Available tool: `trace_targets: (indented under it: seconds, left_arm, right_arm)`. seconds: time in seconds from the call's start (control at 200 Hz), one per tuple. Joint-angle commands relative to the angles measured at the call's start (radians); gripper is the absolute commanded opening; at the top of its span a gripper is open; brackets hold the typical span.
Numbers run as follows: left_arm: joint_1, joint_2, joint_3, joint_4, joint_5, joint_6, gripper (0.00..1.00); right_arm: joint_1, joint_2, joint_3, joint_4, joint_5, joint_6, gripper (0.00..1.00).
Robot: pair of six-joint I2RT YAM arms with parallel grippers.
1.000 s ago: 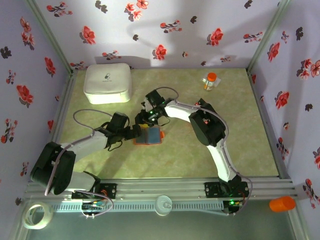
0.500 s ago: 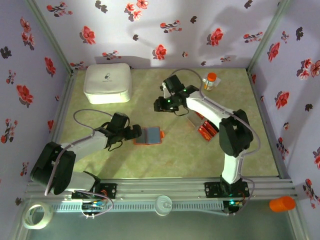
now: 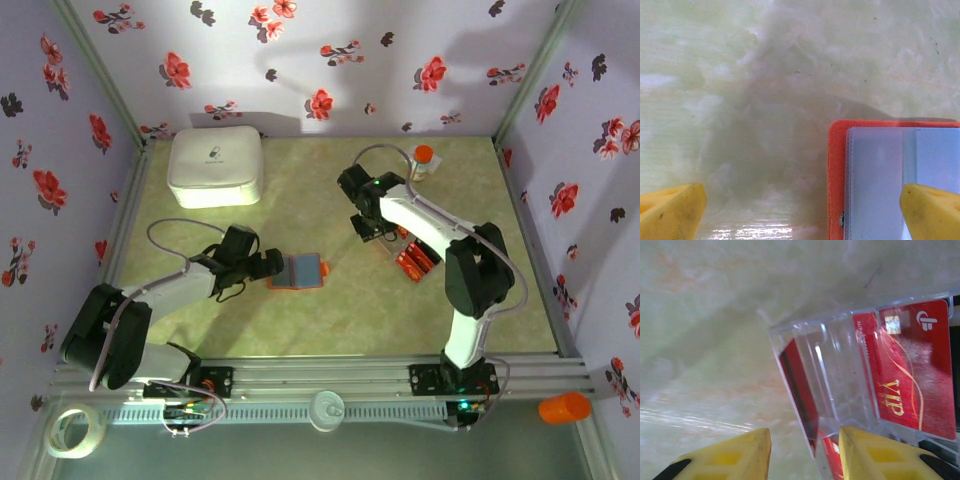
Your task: Put the credit cards into the card holder
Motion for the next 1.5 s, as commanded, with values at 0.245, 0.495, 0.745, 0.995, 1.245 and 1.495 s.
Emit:
trace_targets:
  seconds: [0.245,0.495,0.745,0.995,1.245,1.495]
  left_arm:
    - [-0.009,-0.001,0.013,0.011,-0.012,-0.014,1.0]
    - [-0.01,0.0,0.016,0.009,-0.011,-0.016,1.0]
    - [-0.011,0.001,0.018,0.009,-0.013,-0.017,1.0]
    - [-0.012,0.0,0.019,0.009,-0.015,-0.016,1.0]
    - [-0.013,-0.001,0.021,0.004,-0.015,-0.017,1.0]
    - [-0.014,-0.007,0.039,-0.027,-0.022,-0.001,1.0]
  right_arm:
    - [-0.003,0.077,-0.016,-0.029,0.067,-0.04,0.4]
    - [-0.003,0.112,-0.017,-0.012,0.05,-0.038,0.36]
    - [-0.005,0.129,-0.032,0.0,0.04,-0.042,0.29]
    - [-0.005,0.117,-0.035,0.005,0.035,-0.047,0.16]
    - [-0.005,0.079,-0.024,0.002,-0.001,-0.069,0.03]
    - [0.004,0.016,0.025,-0.03,-0.021,-0.077,0.0]
